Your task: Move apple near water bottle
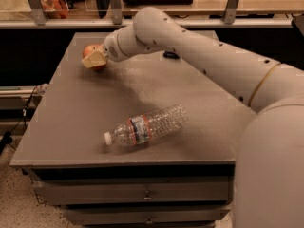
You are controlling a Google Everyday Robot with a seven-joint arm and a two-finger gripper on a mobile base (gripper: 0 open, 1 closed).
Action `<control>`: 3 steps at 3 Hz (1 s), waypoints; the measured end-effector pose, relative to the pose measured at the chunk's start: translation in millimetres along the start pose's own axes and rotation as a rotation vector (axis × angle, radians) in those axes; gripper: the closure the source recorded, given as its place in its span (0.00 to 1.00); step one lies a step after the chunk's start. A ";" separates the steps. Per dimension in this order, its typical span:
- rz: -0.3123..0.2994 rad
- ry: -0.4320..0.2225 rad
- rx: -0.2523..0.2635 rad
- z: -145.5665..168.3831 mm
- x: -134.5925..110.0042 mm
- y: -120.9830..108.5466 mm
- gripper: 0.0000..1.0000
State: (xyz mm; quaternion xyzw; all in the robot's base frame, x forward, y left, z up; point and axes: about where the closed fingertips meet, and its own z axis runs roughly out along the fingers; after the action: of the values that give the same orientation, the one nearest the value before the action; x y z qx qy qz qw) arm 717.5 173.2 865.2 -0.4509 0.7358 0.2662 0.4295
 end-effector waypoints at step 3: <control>0.017 -0.152 0.123 -176.7 40.6 -33.8 1.00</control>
Offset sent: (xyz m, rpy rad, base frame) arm -0.0382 -0.2468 0.0675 0.1557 -0.1263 -0.1952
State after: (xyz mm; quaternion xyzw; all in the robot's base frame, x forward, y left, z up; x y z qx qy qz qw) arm 669.4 2.6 916.1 -0.3959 0.7198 0.2578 0.5086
